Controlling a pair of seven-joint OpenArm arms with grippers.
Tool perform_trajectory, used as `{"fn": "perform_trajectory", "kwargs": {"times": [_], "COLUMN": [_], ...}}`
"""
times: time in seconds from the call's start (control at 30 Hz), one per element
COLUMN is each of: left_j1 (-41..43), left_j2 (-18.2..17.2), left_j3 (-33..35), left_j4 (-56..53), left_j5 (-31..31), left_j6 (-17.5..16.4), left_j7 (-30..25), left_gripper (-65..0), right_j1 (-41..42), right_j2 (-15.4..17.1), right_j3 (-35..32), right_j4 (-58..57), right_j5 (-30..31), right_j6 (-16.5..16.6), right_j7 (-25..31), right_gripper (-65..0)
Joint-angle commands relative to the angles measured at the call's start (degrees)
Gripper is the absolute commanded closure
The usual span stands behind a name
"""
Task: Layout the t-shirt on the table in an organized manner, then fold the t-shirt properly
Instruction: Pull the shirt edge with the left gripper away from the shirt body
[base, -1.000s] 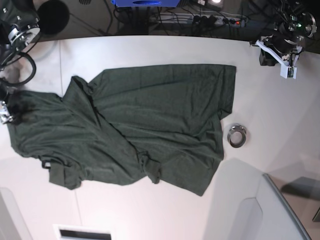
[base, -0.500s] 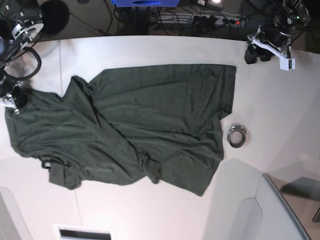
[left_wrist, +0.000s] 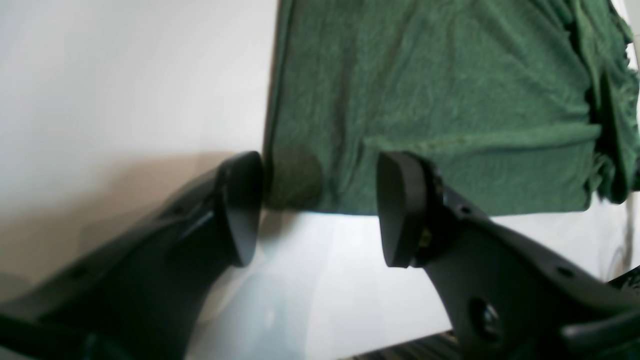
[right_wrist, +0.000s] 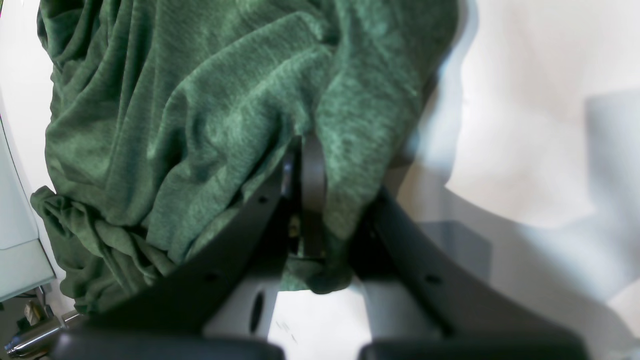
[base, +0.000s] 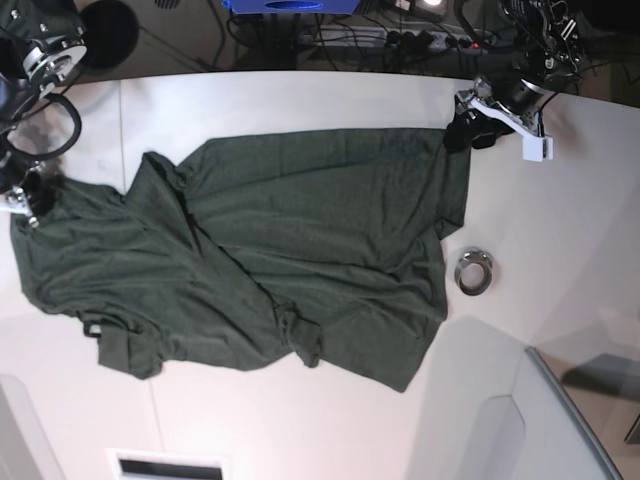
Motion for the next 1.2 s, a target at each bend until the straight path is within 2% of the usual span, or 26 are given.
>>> {"fn": "perform_trajectory", "kwargs": {"times": [0.0,0.2,0.23,0.33,0.4,0.43,0.53,0.63,0.83,1.03,1.17], "left_j1": [0.1,-1.1,-1.1,-1.1,-1.1,-1.1,-1.1,-1.5,-1.9,-1.9,-1.9], "left_j2": [0.0,1.5,1.5,1.5,1.5,1.5,1.2,1.1,-0.6,-1.7,-2.4], "left_j3": [0.4,0.5,0.5,0.5,0.4,0.3,0.4,0.5,-0.2,-0.9,-3.7], "left_j4": [-0.4,-0.8,-0.8,-0.8,-0.8,-0.8,0.2,4.8,20.1,26.5,27.1], "left_j5": [3.1,3.5,3.5,3.5,3.5,3.4,3.2,3.4,3.1,3.1,3.2], "left_j6": [1.3,1.3,1.3,1.3,1.3,1.3,1.3,1.3,1.3,1.3,1.3], "left_j7": [3.2,3.4,3.4,3.4,3.4,3.4,3.5,3.9,16.8,21.2,21.9], "left_gripper": [-35.4,-34.4,-31.9,-17.1,-3.8,0.0,0.0,0.0,0.0,0.0,0.0], "right_j1": [0.1,0.1,0.1,0.1,0.1,0.1,0.1,0.1,0.1,0.1,0.4], "right_j2": [0.9,0.9,0.9,0.9,0.9,0.9,1.1,1.4,1.6,1.8,3.9], "right_j3": [-0.2,-0.2,-0.2,-0.2,-0.3,-0.3,-0.3,-0.3,-0.3,-0.4,-0.4], "right_j4": [0.4,0.5,0.5,0.5,0.6,0.6,1.6,7.0,19.6,26.6,28.7], "right_j5": [-1.5,-1.5,-1.5,-1.6,-1.7,-1.7,-1.8,-1.8,-1.9,-2.0,-2.1], "right_j6": [-0.8,-0.8,-0.8,-0.8,-0.8,-0.8,-0.8,-0.8,-0.9,-0.9,-1.0], "right_j7": [-0.7,-0.7,-0.8,-0.8,-0.8,-0.8,-2.6,-7.3,-15.2,-19.4,-23.3], "right_gripper": [0.0,0.0,0.0,0.0,0.0,0.0,0.0,0.0,0.0,0.0,0.0]}}
